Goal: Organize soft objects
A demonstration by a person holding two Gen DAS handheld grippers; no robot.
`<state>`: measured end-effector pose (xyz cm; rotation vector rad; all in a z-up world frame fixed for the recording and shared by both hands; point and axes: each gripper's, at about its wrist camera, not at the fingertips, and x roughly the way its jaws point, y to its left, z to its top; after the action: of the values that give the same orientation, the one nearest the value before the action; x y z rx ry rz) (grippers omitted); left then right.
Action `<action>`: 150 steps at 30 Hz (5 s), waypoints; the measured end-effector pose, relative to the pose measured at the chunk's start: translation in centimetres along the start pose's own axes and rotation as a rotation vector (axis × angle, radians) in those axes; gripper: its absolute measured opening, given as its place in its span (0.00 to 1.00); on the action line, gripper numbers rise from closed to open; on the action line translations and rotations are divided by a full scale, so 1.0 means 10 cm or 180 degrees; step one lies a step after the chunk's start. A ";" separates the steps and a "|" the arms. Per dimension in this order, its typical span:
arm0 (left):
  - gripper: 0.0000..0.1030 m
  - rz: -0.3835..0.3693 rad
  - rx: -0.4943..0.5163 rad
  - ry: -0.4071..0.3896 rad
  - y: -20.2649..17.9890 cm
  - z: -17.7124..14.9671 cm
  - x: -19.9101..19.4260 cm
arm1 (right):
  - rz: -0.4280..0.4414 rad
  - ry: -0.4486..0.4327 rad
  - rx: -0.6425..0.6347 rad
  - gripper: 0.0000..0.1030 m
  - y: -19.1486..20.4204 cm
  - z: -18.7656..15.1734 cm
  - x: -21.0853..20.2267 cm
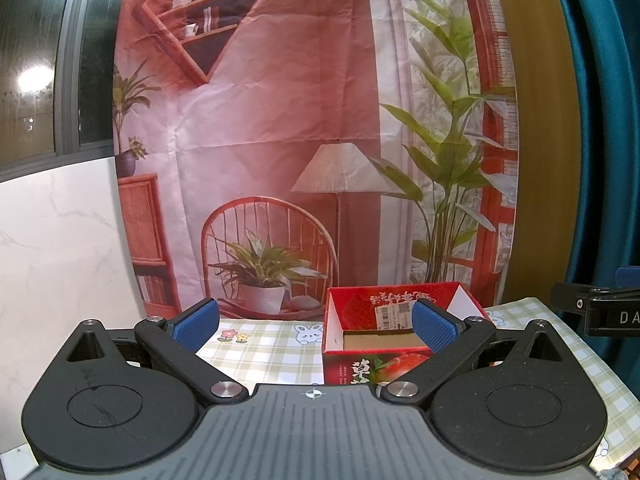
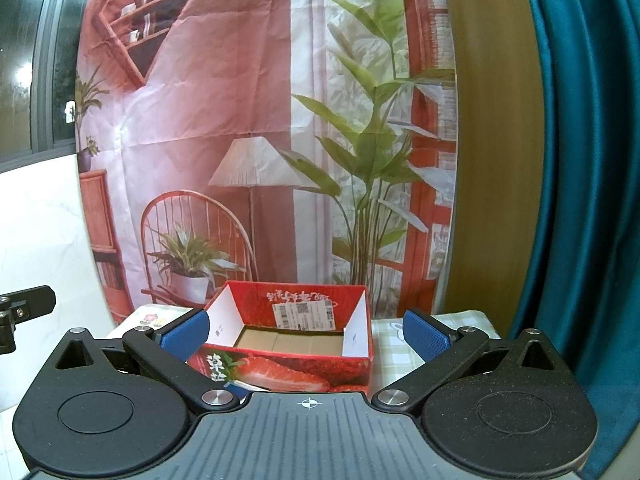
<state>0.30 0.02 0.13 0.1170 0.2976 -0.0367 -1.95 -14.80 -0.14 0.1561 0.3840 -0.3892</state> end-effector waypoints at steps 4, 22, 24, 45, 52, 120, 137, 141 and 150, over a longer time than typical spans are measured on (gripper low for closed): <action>1.00 -0.0004 -0.0001 0.0001 0.00 0.00 0.00 | 0.0001 -0.0002 0.0001 1.00 0.00 0.00 0.00; 1.00 -0.0037 -0.0021 0.0033 0.02 -0.03 0.03 | 0.0004 -0.0009 0.0008 1.00 -0.01 0.00 0.00; 1.00 -0.0038 -0.0020 0.0033 0.02 -0.03 0.03 | 0.0005 -0.0008 0.0008 1.00 -0.01 0.00 0.00; 1.00 -0.0089 -0.0104 0.0036 0.02 -0.12 0.11 | 0.0107 -0.0008 0.0077 1.00 -0.05 -0.04 0.04; 1.00 -0.0092 -0.0095 -0.0075 -0.03 -0.29 0.27 | 0.0282 -0.0061 0.0229 1.00 -0.17 -0.26 0.24; 0.36 -0.1285 -0.0702 0.1026 0.06 -1.29 1.53 | 0.1345 0.0911 -0.0165 0.42 0.21 -1.36 1.40; 0.36 -0.1438 -0.0620 0.0644 0.03 -0.71 1.97 | 0.1319 0.0276 -0.0670 0.41 0.25 -0.65 1.65; 0.36 -0.1503 -0.0636 0.0709 0.00 -0.60 2.31 | 0.1295 0.0227 -0.0748 0.41 0.18 -0.49 1.91; 0.37 -0.1604 -0.0622 0.0851 -0.02 -0.52 3.17 | 0.1249 0.0440 -0.0567 0.40 -0.06 -0.28 2.74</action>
<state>29.11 -0.13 -14.18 -0.1514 0.5903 -0.4935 20.30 -24.04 -13.49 0.0815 0.5103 0.0438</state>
